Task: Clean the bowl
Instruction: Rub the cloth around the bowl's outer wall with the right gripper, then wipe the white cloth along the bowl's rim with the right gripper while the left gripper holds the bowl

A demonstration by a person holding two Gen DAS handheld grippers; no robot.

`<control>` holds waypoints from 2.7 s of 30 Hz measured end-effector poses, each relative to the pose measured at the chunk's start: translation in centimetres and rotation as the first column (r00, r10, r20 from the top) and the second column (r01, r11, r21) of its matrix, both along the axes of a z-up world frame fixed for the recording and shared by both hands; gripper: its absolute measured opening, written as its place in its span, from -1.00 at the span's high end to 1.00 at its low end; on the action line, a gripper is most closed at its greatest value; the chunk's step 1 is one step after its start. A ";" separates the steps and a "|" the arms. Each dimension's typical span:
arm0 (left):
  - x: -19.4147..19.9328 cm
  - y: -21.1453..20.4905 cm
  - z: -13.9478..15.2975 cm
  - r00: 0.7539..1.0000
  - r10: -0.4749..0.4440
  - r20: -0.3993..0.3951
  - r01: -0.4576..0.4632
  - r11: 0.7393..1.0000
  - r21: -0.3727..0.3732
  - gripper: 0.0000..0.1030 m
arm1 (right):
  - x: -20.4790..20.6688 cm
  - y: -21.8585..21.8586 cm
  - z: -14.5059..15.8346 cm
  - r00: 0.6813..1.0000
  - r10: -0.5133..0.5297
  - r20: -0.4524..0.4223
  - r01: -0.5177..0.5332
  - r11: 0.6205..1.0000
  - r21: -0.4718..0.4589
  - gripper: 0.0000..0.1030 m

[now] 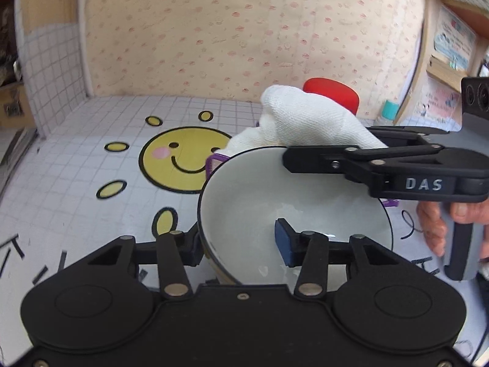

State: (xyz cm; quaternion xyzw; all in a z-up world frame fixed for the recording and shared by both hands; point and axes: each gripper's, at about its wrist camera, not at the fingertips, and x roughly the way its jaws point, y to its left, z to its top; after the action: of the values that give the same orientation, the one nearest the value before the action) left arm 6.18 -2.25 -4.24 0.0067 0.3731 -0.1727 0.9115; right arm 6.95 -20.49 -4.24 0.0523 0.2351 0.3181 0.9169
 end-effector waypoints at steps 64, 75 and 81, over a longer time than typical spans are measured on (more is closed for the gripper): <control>-1.0 -0.4 -0.8 0.994 0.108 0.000 -0.108 0.993 -0.048 -0.09 | -5.7 -2.2 0.9 0.993 -0.094 -0.072 0.099 0.993 0.061 0.41; -0.7 -0.9 -0.8 0.991 0.134 -0.005 -0.134 0.989 -0.056 -0.23 | -1.8 0.1 1.6 0.996 -0.064 -0.069 0.066 0.998 0.016 0.41; -0.9 -0.2 -0.7 0.995 0.097 0.000 -0.096 0.994 -0.054 -0.24 | -0.9 0.5 1.6 0.996 -0.068 -0.064 0.069 0.997 0.021 0.41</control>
State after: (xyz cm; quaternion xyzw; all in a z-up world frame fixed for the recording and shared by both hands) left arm 5.28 -2.47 -4.93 -0.0358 0.3669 -0.1385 0.9192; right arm 6.03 -19.94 -2.68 0.0810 0.2583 0.2873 0.9188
